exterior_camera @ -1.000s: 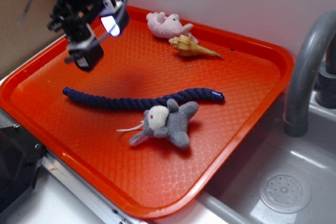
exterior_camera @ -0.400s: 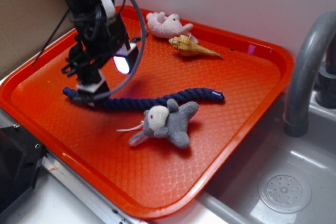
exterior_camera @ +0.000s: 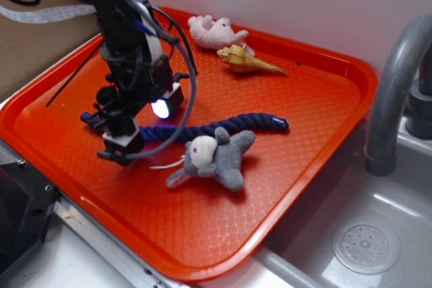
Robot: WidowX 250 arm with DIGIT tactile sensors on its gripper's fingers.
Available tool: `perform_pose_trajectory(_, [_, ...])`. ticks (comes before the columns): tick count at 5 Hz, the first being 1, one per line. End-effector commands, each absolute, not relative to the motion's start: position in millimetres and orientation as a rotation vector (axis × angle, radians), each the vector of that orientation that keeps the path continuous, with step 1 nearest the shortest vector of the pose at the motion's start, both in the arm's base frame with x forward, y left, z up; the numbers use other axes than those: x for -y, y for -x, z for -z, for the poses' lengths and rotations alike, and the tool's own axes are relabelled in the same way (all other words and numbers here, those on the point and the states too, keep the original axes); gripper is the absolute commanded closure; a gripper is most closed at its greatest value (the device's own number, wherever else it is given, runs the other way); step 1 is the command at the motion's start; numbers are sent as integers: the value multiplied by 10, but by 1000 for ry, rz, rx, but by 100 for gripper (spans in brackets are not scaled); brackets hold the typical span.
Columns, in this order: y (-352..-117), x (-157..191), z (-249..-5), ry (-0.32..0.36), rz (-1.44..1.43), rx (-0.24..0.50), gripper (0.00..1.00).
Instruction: Grab the blue rope.
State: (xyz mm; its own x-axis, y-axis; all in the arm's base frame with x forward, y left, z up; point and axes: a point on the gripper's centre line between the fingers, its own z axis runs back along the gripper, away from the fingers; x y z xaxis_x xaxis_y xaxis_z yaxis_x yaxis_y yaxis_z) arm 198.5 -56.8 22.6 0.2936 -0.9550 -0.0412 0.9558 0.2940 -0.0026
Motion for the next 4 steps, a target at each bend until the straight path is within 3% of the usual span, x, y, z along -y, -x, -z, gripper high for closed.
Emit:
perform_pose_trajectory(1, [-1955,629,-118,-73,1274,-49,100])
perform_pose_trajectory(4, [-1962,594,-143,-108,1238,-48,100])
